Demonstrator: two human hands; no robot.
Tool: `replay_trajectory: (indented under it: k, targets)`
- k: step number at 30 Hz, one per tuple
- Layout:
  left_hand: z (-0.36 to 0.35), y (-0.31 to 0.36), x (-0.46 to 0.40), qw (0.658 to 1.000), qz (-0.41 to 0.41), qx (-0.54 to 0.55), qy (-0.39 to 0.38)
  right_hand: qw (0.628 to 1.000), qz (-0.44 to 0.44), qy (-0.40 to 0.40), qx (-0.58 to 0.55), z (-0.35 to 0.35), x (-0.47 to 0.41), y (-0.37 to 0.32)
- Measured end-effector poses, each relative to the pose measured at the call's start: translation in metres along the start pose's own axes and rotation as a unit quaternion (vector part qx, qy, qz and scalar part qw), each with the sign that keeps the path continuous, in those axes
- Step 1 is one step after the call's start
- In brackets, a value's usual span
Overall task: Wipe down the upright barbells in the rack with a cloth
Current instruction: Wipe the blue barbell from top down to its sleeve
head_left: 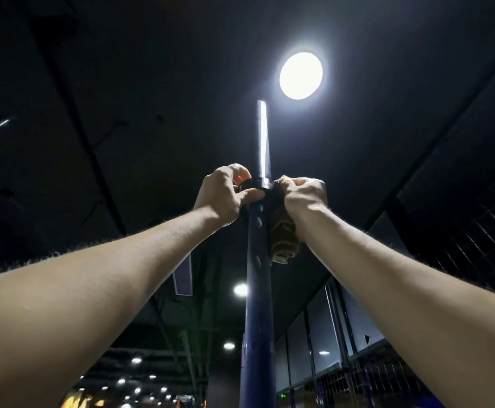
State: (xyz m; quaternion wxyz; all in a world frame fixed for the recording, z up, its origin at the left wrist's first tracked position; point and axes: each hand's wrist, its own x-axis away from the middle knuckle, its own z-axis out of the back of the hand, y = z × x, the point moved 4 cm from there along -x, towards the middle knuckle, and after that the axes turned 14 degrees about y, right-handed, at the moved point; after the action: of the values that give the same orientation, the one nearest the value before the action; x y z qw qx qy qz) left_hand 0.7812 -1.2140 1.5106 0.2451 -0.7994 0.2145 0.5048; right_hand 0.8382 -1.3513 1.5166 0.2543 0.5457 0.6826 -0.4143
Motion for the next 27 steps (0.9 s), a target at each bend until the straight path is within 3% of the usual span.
replay_trajectory:
  k: [2, 4, 7, 10, 13, 17, 20, 22, 24, 27]
  targets:
    - [0.0, 0.004, -0.001, 1.0, 0.001, -0.007, -0.001, 0.991, 0.108, -0.002, 0.082, 0.001, 0.002, -0.014]
    - [0.0, 0.007, -0.003, 1.0, -0.003, -0.016, -0.009, 0.955, 0.249, -0.02, 0.158, -0.003, 0.013, -0.034]
    - [0.001, 0.006, -0.004, 1.0, 0.009, 0.009, -0.023, 0.936, 0.298, -0.048, 0.179, -0.012, 0.022, -0.047]
    - [0.0, 0.001, -0.003, 0.999, 0.015, 0.029, -0.019, 0.967, 0.237, -0.016, 0.089, -0.005, 0.017, -0.034]
    - [-0.002, -0.008, -0.002, 0.998, 0.032, 0.057, -0.004, 0.997, 0.074, -0.006, -0.037, 0.004, 0.011, -0.005]
    - [-0.007, -0.027, 0.008, 0.977, 0.118, 0.176, -0.019, 0.974, -0.108, -0.047, -0.192, 0.005, 0.013, 0.016]
    - [-0.012, -0.035, 0.02, 0.948, 0.179, 0.259, -0.039, 0.965, -0.153, -0.045, -0.207, 0.008, 0.015, 0.023]
    - [-0.007, -0.032, 0.018, 0.967, 0.144, 0.206, -0.043, 0.979, -0.114, -0.031, -0.163, 0.012, 0.011, 0.019]
    - [-0.001, -0.023, 0.011, 0.993, 0.06, 0.092, -0.049, 0.999, -0.003, -0.016, -0.042, 0.017, 0.006, 0.006]
    - [0.0, -0.002, 0.0, 0.996, -0.049, 0.015, -0.074, 0.977, 0.187, -0.026, 0.1, 0.018, 0.012, -0.025]
